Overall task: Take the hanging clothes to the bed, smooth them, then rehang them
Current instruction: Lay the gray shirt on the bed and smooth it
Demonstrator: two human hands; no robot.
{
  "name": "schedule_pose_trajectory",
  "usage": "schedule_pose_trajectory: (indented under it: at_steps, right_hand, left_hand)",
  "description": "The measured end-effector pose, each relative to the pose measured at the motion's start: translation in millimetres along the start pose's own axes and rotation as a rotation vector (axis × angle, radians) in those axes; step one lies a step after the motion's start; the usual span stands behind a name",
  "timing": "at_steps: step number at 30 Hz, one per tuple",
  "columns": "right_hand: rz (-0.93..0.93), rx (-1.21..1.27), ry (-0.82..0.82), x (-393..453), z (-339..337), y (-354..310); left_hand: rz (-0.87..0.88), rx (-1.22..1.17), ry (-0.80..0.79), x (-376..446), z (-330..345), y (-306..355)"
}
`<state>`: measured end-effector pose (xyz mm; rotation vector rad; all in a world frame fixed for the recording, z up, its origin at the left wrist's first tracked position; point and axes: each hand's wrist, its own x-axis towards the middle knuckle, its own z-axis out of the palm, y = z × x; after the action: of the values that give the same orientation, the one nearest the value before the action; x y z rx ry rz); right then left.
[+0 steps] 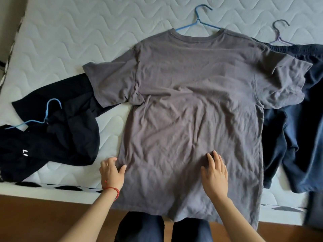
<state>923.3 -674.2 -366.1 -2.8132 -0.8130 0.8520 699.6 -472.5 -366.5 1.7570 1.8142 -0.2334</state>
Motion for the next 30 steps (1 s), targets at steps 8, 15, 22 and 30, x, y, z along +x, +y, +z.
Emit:
schedule_pose_trajectory:
  at_steps: [8,15,22,30]
  right_hand:
    - [-0.055,0.000,-0.067,-20,1,11]
    - [-0.074,-0.039,-0.196,-62,-1,32]
    - [-0.036,0.085,-0.213,-96,7,4]
    - [-0.134,0.137,-0.316,-96,9,-110]
  left_hand:
    - [-0.088,-0.101,-0.149,-14,0,-17]
    - [-0.145,-0.117,-0.088,-54,1,-50]
    - [-0.130,-0.243,-0.117,-71,-20,-66]
    - [-0.029,-0.316,-0.088,-50,-68,-96]
